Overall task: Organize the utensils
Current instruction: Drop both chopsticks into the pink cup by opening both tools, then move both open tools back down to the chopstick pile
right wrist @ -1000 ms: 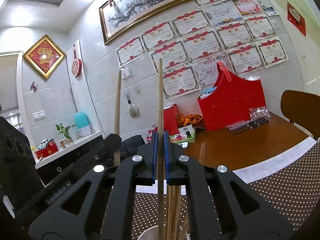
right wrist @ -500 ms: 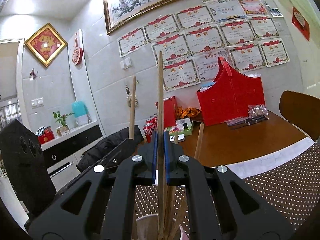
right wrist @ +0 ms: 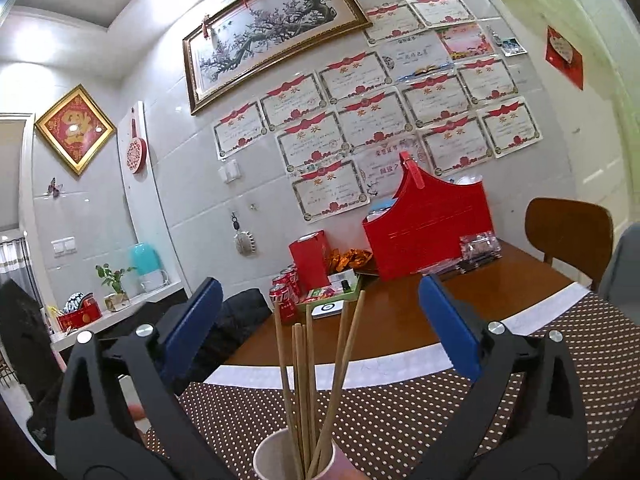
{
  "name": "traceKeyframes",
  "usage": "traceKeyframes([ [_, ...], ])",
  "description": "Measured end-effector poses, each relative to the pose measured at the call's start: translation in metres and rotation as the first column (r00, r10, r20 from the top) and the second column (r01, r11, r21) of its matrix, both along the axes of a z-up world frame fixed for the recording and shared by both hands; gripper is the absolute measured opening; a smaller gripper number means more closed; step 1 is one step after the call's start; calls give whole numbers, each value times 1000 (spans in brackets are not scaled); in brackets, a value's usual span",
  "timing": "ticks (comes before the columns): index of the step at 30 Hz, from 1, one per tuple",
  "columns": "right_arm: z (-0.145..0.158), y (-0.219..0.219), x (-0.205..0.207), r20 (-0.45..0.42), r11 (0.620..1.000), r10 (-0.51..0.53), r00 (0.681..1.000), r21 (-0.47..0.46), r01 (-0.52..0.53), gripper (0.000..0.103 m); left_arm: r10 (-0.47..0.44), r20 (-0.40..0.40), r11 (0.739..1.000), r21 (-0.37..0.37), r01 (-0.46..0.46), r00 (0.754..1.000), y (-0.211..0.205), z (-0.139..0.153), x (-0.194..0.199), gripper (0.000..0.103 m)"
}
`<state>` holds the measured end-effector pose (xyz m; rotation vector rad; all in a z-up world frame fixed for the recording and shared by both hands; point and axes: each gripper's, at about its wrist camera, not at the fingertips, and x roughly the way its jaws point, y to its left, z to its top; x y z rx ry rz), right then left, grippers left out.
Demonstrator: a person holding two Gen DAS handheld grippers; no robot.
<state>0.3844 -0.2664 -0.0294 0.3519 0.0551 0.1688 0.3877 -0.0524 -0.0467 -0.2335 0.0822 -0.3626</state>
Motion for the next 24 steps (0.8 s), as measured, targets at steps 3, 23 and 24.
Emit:
traceKeyframes([
  [3, 6, -4, -11, -25, 1000, -16, 1000, -15, 16, 97, 36, 8, 998, 54, -36, 999, -2, 13, -21, 97],
  [23, 14, -17, -111, -251, 993, -27, 967, -114, -2, 97, 157, -140, 951, 288, -112, 978, -16, 37, -122, 99],
  [24, 12, -17, -116, -268, 993, -23, 963, -118, -10, 97, 158, -153, 950, 292, -108, 975, -15, 36, -126, 99],
])
